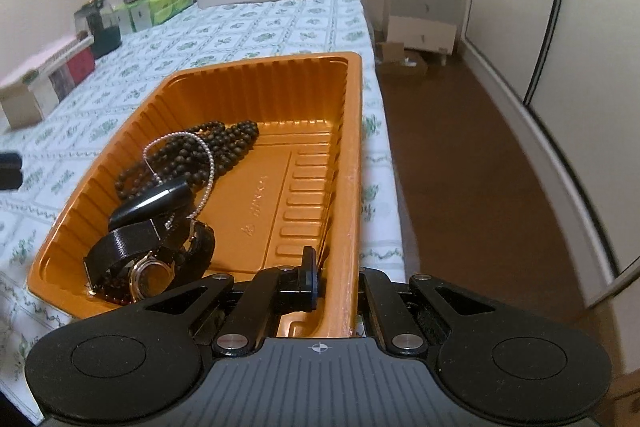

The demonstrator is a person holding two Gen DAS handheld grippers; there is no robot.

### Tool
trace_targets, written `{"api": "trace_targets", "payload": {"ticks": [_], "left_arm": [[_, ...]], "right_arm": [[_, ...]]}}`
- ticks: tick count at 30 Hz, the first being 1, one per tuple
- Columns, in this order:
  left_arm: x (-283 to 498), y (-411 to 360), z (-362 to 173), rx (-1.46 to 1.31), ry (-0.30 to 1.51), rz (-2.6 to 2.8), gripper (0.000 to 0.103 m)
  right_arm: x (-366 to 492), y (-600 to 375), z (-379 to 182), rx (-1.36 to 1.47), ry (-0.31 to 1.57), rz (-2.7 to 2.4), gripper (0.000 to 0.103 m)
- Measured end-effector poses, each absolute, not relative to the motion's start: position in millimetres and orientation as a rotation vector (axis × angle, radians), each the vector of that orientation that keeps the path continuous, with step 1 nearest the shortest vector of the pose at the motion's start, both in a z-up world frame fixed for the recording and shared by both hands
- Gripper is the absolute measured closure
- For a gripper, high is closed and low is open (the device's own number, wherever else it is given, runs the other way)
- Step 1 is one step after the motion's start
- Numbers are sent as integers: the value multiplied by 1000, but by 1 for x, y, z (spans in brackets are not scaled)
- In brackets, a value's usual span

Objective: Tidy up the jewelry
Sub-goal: 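Lift the orange tray with the right tool and set it on the bed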

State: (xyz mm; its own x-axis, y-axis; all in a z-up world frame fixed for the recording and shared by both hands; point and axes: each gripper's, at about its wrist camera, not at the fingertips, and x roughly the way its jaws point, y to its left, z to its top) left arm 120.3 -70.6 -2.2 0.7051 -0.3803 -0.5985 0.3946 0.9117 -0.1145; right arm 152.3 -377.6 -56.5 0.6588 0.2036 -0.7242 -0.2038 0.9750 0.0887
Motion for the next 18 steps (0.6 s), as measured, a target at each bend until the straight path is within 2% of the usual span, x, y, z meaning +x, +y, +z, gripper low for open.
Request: {"api": "trace_targets", "payload": {"ticks": [6, 9, 11, 12, 14, 16, 18], "left_arm": [[111, -66, -11, 35, 679, -392, 64], [105, -62, -14, 37, 684, -367, 56], [101, -57, -15, 32, 687, -341, 48], [98, -54, -15, 28, 687, -329, 46], [95, -49, -15, 18, 686, -307, 37], [91, -41, -16, 8, 683, -281, 29], [85, -36, -16, 19, 682, -249, 21]], "right_arm": [[148, -396, -63, 118, 800, 254, 99], [145, -407, -64, 198, 782, 267, 99], [143, -415, -62, 244, 769, 272, 98], [141, -418, -61, 259, 764, 276, 95], [138, -421, -58, 275, 754, 279, 80], [133, -424, -55, 291, 725, 288, 48], [128, -427, -48, 314, 696, 298, 44]]}}
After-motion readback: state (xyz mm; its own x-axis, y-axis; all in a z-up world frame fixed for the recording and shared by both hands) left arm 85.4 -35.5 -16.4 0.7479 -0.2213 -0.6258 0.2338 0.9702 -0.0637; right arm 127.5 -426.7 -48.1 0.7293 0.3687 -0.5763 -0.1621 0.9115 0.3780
